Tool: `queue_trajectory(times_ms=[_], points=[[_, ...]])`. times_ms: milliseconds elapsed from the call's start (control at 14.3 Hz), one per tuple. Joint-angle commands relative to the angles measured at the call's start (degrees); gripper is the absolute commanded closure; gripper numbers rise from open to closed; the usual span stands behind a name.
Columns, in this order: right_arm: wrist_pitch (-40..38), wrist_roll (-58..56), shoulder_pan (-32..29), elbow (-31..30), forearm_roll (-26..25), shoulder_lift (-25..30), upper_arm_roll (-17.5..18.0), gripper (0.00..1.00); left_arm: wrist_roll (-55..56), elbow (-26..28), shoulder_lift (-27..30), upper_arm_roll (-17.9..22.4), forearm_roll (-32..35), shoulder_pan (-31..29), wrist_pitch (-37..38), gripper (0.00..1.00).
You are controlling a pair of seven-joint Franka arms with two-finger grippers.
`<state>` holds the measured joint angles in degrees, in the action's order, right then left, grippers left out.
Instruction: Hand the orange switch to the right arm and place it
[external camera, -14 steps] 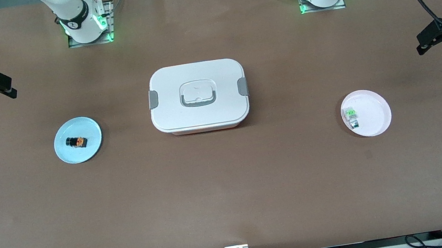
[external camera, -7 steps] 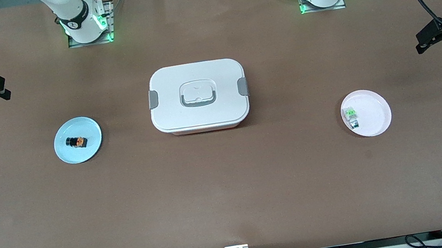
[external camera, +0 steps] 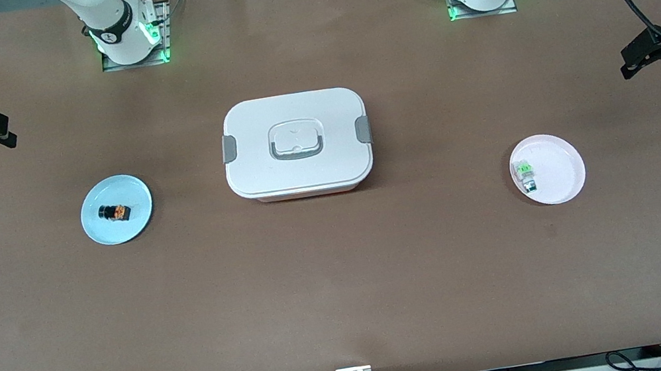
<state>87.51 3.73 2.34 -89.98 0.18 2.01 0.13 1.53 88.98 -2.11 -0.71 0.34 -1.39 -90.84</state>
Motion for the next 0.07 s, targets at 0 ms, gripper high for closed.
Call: queue_trajectory(times_ms=[0], points=[[-1.6, 0.4, -0.7, 1.9, -0.8, -0.7, 0.6, 0.00, -0.6, -1.7, -0.5, 0.0, -0.3, -0.1, 1.4, 0.00]])
